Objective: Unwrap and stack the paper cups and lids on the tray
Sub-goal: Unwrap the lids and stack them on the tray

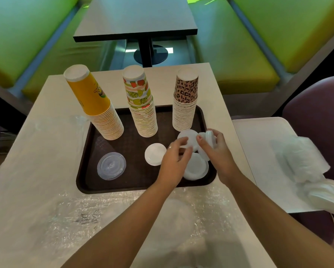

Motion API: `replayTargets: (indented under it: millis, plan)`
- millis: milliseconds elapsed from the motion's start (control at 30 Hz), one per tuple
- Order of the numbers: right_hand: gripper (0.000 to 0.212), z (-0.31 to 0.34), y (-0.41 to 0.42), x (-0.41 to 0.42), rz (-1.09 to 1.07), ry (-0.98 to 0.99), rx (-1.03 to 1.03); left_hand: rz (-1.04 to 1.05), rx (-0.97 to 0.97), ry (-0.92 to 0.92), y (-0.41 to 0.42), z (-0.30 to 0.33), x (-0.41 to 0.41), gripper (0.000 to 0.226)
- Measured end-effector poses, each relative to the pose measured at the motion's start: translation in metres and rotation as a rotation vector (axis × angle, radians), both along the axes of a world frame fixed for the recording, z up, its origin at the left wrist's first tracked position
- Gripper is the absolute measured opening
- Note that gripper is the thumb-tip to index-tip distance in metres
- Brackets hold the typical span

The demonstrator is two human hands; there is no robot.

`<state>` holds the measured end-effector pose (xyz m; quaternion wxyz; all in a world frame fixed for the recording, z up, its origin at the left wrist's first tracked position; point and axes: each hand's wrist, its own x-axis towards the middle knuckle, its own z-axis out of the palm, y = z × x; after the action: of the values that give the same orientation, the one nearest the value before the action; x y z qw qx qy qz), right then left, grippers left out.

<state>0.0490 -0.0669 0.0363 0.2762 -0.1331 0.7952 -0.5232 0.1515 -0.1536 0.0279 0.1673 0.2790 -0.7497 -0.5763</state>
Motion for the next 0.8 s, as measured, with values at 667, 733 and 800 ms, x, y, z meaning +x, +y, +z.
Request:
replayTargets:
  millis: [667,733,800]
  plan:
    - [0.039,-0.020,-0.031,-0.030,0.047,0.086,0.011,0.039,-0.291,-0.341,-0.039,-0.007,-0.057,0.052]
    - [0.039,-0.024,-0.032,-0.031,0.064,0.111,0.048,0.018,-0.345,-0.416,-0.041,-0.009,-0.058,0.051]
    - [0.040,-0.029,-0.032,-0.030,0.081,0.124,0.091,-0.004,-0.382,-0.488,-0.042,-0.010,-0.058,0.051]
